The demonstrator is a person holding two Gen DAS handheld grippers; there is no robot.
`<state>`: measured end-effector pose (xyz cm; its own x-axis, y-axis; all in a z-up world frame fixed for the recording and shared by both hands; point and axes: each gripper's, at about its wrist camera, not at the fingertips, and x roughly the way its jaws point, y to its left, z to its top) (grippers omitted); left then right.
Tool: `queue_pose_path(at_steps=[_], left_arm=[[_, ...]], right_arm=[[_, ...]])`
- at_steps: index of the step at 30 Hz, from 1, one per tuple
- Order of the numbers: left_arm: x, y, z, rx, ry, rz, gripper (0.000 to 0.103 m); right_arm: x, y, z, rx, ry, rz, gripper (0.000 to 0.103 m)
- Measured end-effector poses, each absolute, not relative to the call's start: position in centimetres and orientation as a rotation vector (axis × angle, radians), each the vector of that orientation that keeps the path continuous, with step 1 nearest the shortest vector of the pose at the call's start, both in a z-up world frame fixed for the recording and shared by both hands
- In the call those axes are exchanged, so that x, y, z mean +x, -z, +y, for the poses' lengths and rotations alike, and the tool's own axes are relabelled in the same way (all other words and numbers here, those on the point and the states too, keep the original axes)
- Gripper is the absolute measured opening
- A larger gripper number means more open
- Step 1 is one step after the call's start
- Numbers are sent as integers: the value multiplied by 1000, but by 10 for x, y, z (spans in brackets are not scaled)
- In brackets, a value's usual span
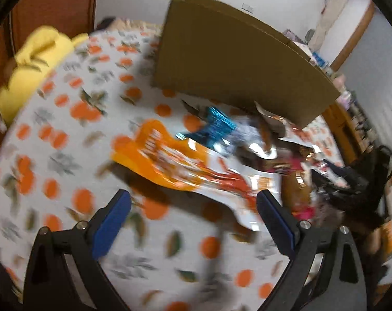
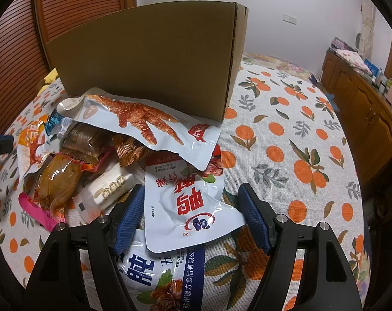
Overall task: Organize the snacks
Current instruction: 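Grasp the orange snack packet with the left gripper while the right gripper grasps the white duck packet, then carry the orange packet with the left gripper while the right gripper carries the white packet into the box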
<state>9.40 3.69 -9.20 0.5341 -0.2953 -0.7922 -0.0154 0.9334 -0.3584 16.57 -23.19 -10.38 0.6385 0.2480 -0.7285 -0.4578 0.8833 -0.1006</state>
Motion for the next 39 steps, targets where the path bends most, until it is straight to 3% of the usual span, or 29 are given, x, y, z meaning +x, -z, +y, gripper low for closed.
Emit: queue_pose_path(at_steps=[11,13,15,21,25,27,29,33,39], left_arm=[[127,97,8,-264,44,1010,86],[126,97,4,-208,31,998,78],[124,97,7,-171,14,984,59],[117,97,41,-215,59,966,34],[112,97,52,-201,57,958,31],[113,99,51,-189,59,957,42],[116,100,50,-182,63,955,43],[114,98,46,-162,102,940,22],[103,92,55,-183,132,927,14]], right_arm=[[165,103,-231,-289,-409,781,75],[165,104,-232,-288,-409,781,75],[165,104,-232,-289,-409,781,75],[165,104,-232,-290,-408,782,75],[165,104,-231,-290,-407,782,75],[165,104,-232,-290,-408,782,75],[165,104,-231,-289,-407,782,75],[164,104,-231,-290,-407,783,75],[166,100,-230,-313,-424,807,67]])
